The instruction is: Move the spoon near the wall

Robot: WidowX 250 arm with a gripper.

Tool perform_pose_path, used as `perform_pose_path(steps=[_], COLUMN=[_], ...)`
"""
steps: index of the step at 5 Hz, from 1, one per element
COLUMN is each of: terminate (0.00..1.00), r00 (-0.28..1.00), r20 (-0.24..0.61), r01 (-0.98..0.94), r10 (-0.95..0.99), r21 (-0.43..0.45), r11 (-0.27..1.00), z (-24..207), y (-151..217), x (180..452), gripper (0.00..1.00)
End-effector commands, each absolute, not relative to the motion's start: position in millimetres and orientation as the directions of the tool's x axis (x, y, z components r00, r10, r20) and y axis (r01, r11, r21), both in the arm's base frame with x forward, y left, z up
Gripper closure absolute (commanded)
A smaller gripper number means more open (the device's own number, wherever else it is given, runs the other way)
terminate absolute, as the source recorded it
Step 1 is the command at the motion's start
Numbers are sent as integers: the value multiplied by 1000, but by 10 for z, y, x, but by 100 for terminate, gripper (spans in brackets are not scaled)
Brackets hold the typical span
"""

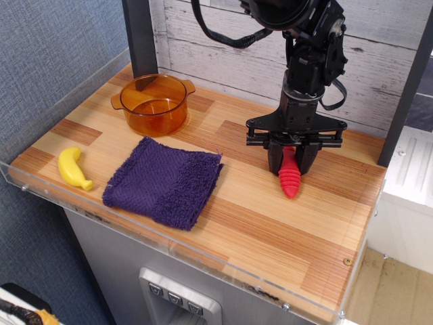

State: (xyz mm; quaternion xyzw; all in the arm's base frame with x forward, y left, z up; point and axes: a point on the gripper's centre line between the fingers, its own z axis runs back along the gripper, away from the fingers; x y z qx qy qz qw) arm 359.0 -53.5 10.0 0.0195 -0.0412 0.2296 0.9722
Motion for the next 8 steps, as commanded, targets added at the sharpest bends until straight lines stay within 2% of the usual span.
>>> perform_pose_path(steps=[1, 3, 4, 6, 8], terminate=[0, 0, 0, 0, 0], r00=[947, 956, 954, 953, 957], r20=[61, 83, 89, 100, 183], r01=[-319, -282, -285, -282, -226], r10=[315, 280, 287, 286, 223], r21=[75, 10, -29, -50, -7], r11=[945, 959, 958, 958, 974], z=[177, 170, 189, 266, 555], y=[-565, -541, -527, -542, -574], x=[3572, 3548, 3524, 3499, 3452], gripper=[100, 100, 0, 0, 0])
